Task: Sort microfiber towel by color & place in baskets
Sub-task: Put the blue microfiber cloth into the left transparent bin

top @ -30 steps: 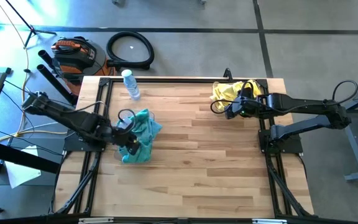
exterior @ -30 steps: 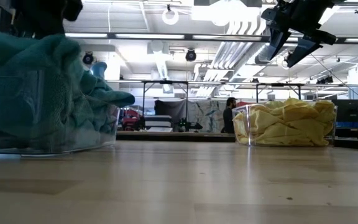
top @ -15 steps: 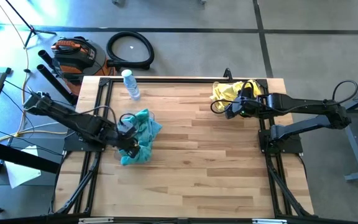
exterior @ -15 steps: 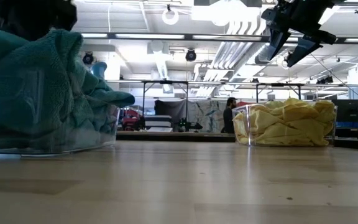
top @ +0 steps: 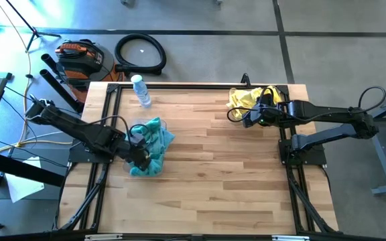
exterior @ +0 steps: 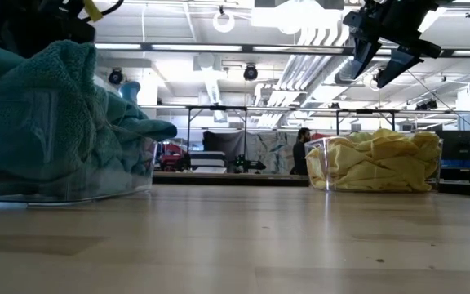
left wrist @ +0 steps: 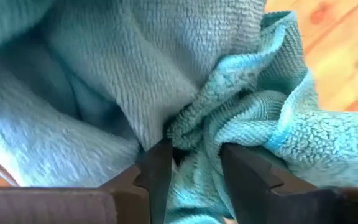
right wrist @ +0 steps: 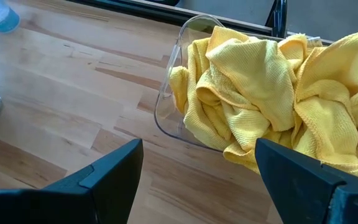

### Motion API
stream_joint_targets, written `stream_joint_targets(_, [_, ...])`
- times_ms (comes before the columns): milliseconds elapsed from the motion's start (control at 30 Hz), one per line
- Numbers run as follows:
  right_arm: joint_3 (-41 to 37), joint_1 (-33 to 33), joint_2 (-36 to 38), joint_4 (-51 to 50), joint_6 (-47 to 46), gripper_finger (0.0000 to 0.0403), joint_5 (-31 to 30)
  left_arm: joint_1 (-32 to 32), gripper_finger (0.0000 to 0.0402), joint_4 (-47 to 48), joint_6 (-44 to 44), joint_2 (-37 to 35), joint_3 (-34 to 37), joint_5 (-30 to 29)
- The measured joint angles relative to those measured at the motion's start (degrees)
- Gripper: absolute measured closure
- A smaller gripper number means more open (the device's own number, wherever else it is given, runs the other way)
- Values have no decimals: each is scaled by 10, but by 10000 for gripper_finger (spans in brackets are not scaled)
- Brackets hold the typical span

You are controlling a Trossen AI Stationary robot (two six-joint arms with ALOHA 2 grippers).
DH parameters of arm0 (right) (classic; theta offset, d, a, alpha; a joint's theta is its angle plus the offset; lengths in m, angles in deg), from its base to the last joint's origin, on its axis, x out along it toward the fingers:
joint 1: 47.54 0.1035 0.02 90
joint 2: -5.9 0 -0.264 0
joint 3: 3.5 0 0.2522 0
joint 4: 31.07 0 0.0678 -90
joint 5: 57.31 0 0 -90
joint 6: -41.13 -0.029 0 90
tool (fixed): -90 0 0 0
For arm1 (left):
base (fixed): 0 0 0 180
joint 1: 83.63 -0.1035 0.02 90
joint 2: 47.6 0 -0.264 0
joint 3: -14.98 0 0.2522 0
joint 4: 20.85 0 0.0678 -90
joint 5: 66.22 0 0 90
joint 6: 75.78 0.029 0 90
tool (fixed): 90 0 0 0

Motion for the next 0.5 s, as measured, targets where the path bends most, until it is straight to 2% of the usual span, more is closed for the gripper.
stream_joint_targets(133, [0, 0, 0, 0, -2, 95, 0, -16, 268, 0, -26, -23, 0, 31])
stream_joint_targets(300, [0, 0, 0, 0, -2, 95, 0, -28, 272, 0, -26, -69, 0, 12])
stream_joint_targets(400, [0, 0, 0, 0, -2, 95, 0, -34, 274, 0, -23, -99, 0, -23])
stream_joint_targets(500, [0, 0, 0, 0, -2, 95, 0, -47, 275, 1, -14, -126, 0, -103])
